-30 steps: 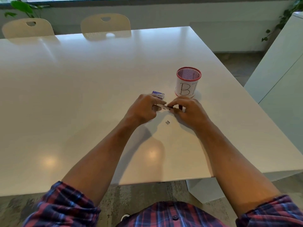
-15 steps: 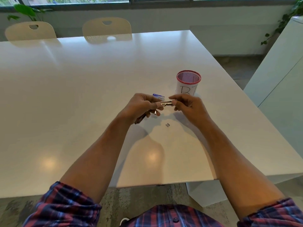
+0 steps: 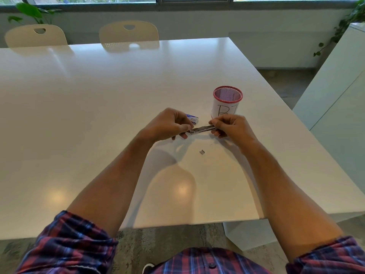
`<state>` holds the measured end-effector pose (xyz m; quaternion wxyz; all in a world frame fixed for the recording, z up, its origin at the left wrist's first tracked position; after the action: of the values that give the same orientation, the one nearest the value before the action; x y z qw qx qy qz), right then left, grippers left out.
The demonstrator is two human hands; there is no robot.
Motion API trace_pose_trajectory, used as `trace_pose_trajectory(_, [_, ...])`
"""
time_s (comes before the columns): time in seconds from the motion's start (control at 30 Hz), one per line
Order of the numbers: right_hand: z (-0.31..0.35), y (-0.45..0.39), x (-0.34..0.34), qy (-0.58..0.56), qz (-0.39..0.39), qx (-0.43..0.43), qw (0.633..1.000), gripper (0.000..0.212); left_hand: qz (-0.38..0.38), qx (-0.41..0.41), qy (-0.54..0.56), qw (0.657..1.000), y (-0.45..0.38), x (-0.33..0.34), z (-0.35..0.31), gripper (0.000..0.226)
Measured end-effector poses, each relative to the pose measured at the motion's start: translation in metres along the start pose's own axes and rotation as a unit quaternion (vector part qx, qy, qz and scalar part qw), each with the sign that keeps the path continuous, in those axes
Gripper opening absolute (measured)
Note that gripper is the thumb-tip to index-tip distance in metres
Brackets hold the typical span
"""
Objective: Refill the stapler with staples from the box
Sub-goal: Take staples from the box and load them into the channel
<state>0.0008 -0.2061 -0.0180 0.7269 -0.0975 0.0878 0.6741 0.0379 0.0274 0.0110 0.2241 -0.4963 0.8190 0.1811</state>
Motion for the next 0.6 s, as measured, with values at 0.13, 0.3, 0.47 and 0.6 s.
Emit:
trace_pose_trajectory(0.13, [-0.003,-0.004,0.000,0.003,0.010,0.037,0.999,0.016,-0.024,0.016,-0.021,0.999,-0.003,0.003,0.004,0.008])
trace_pose_trajectory(0.3, [-0.002,-0.005,-0.003,0.045,0.033,0.030,0.998,0.018,-0.031,0.029,-0.005,0.999,-0.003,0.000,0.011,0.010])
trace_pose_trajectory(0.47, [-0.006,-0.003,-0.008,0.050,0.074,0.000,0.996,0.018,-0.058,0.040,-0.039,0.997,0.002,0.003,0.014,0.013])
trace_pose_trajectory(0.6, [-0.008,-0.003,-0.010,0.051,0.078,-0.019,0.995,0.016,-0.086,0.053,-0.061,0.993,0.003,0.004,0.013,0.011])
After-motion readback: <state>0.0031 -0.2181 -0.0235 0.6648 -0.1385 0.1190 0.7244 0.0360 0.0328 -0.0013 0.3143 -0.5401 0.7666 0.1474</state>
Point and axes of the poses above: each hand's wrist, its own y-axis away from the middle knuckle, its own x-axis out of the palm, z = x × y, the point moved 1 cm from there along -y, towards the middle knuckle, and after that the axes turned 1 degree about y, right-handed, at the moved point
